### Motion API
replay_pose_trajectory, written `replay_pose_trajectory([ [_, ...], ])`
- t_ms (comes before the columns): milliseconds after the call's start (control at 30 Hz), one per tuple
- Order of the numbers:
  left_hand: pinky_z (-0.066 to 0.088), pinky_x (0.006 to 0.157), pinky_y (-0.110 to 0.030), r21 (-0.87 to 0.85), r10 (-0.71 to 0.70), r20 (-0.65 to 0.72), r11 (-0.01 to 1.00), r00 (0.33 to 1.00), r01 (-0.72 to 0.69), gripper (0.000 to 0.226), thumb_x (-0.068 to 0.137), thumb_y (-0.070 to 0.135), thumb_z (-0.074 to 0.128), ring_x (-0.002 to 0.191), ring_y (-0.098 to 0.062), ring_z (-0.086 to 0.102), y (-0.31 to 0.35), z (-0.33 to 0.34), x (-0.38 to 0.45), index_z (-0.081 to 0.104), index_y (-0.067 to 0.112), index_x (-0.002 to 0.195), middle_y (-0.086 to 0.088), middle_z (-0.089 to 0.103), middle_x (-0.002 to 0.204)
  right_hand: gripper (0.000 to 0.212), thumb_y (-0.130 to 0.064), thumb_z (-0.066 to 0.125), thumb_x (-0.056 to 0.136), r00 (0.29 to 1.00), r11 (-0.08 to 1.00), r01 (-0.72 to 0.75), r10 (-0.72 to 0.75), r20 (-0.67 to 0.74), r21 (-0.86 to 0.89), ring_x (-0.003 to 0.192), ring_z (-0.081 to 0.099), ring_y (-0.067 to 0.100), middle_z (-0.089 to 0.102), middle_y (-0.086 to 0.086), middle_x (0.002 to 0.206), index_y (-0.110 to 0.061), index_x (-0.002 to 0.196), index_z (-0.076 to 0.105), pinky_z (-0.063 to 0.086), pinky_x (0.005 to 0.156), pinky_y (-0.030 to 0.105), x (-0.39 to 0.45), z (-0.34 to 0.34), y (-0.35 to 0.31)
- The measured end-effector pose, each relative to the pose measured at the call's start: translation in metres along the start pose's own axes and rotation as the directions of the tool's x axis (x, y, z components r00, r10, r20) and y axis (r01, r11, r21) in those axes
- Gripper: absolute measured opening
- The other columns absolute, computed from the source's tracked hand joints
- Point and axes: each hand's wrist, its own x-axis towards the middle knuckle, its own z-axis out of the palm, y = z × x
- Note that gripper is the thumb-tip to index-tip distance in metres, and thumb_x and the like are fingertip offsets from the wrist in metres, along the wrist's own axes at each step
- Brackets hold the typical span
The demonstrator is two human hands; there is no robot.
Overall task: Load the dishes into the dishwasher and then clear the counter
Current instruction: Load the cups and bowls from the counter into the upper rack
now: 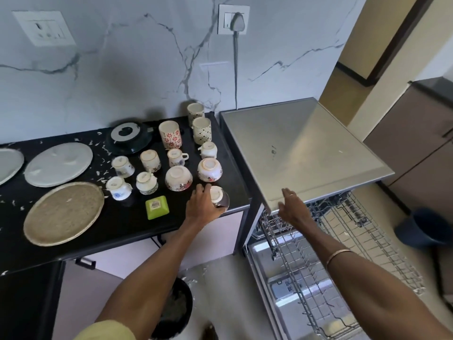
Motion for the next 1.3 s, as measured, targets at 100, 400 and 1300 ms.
replay_pose_trajectory([
  [100,0.050,0.076,-0.039,-0.020,0.022,-0.002,1.000,1.000,-0.022,0.084,0.061,0.062,0.078,0.105,-0.028,0.055,0.015,0.005,-0.011,0.048,0.019,0.125,-0.005,0.049,0.115,0.058,-0.015,0.049,0.098,1.000,0.999,-0.012,0.013,0.019,-0.039,0.137,0.039,0.038,0.033,0.024,0.153,0.004,0.148,0.027,0.037,0.111,0.047,0.004,-0.013,0.026],
  [400,0.054,0.070,-0.031,-0.037,0.148,-0.093,0.988,0.985,-0.152,0.083,0.062,0.065,0.075,0.094,-0.023,0.057,0.094,0.050,-0.044,0.047,0.020,0.126,-0.004,0.051,0.109,0.065,-0.021,0.047,0.101,0.984,0.974,0.088,-0.053,0.167,-0.209,0.148,0.014,0.039,0.008,0.019,0.163,0.000,0.153,0.014,0.025,0.117,0.049,0.037,-0.037,0.105],
  [1300,0.058,0.077,-0.041,-0.075,-0.172,0.004,0.982,0.985,0.171,0.074,0.067,0.058,0.066,0.093,-0.031,0.065,0.238,0.302,-0.033,0.045,0.023,0.129,-0.009,0.060,0.114,0.058,-0.042,0.033,0.106,0.826,0.822,0.525,-0.555,-0.103,-0.220,0.152,0.006,0.024,0.008,0.006,0.165,-0.027,0.157,0.012,0.012,0.123,0.041,0.123,-0.020,0.303],
])
